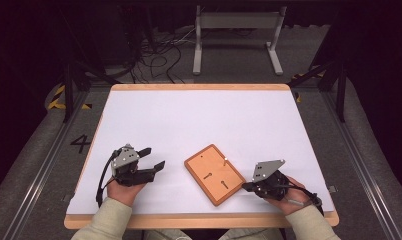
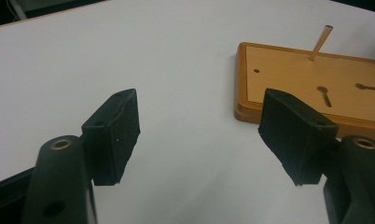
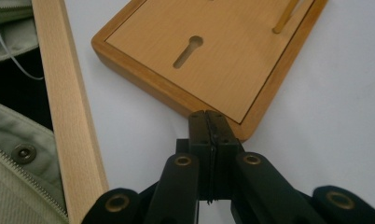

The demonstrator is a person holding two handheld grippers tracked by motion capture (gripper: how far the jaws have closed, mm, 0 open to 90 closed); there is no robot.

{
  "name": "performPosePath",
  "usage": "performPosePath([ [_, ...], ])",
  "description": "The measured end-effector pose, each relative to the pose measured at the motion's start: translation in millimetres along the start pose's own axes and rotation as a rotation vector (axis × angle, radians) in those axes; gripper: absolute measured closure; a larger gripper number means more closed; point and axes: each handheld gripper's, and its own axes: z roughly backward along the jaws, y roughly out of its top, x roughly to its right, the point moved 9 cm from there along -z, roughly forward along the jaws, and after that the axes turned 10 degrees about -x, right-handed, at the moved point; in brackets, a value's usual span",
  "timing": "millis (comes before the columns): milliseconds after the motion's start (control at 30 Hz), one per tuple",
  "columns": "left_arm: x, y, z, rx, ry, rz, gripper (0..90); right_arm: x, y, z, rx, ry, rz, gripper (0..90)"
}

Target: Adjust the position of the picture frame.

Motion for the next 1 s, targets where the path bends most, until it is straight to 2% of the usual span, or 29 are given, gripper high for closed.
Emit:
performPosePath([
  [200,0.5,-0.7,-0.7,-0.003,-0.002,0.005,28.9,-9.0,0.2,-9.8,-0.053,0.029,0.037,90.0],
  [433,0.8,-1.1,-1.2,-0.007,-0.001,0.004,28.8,-15.5,4.8,-21.7,-0.093,0.025,0.064,90.0],
  [567,0.5,-0.9,-1.4,-0.01,0.001,-0.006,28.8,-14.5,7.1,-24.8,-0.089,0.016,0.055,90.0],
  [700,1.2,-0.9,-2.6,-0.011,0.0,-0.004,28.8,-8.3,15.7,-30.2,-0.075,-0.006,0.02,90.0],
  [833,1.0,-1.4,-2.8,-0.014,-0.001,-0.002,28.8,-4.1,24.7,-35.7,-0.06,-0.012,0.005,90.0],
  [1000,-0.6,-2.4,-1.4,-0.013,-0.002,0.004,28.8,-6.7,28.0,-31.2,-0.057,0.008,0.019,90.0],
])
